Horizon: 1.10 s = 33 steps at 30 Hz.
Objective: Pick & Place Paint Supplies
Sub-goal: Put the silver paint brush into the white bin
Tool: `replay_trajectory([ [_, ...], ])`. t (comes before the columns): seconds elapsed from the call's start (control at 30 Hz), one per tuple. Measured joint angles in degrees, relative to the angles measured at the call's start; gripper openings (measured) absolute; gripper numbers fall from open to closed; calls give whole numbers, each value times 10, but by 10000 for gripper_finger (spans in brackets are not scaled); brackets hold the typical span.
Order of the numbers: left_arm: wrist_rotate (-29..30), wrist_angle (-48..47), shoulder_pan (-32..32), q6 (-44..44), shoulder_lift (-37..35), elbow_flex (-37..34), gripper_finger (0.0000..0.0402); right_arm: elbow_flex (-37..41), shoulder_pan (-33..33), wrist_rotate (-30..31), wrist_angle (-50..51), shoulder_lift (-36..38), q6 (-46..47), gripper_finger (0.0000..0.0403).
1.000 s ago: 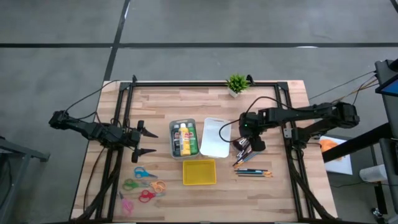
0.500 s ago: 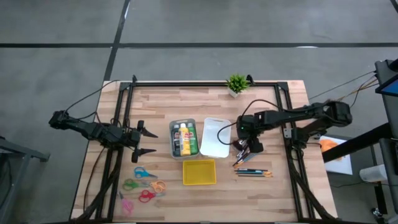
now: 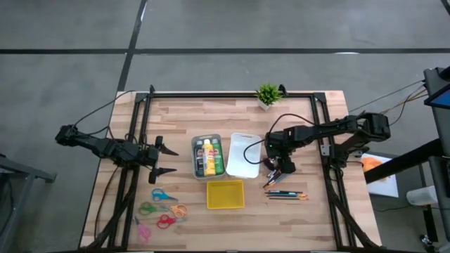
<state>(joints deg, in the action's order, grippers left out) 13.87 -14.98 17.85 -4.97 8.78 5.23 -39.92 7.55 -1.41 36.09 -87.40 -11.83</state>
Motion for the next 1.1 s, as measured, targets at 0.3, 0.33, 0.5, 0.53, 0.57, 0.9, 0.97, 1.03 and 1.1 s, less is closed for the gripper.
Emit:
replay_trajectory([
  [0.3,0,0,0,0,0,0,306,2,0,0,-2,15,5,168],
  [0.33,0,0,0,0,0,0,306,3,0,-1,-2,16,5,158],
  [0.5,0,0,0,0,0,0,306,4,0,-2,-8,18,6,96],
  [0.53,0,0,0,0,0,0,306,6,0,-2,-10,18,10,83],
  [0.57,0,0,0,0,0,0,306,7,0,-1,-12,19,13,71],
  [0.9,0,0,0,0,0,0,306,9,0,-1,-12,19,29,50],
  [0.97,0,0,0,0,0,0,306,10,0,-1,-12,20,29,60],
  [1.03,0,0,0,0,0,0,306,11,0,0,-11,23,29,63],
  [1.1,0,0,0,0,0,0,306,11,0,2,-9,29,28,65],
])
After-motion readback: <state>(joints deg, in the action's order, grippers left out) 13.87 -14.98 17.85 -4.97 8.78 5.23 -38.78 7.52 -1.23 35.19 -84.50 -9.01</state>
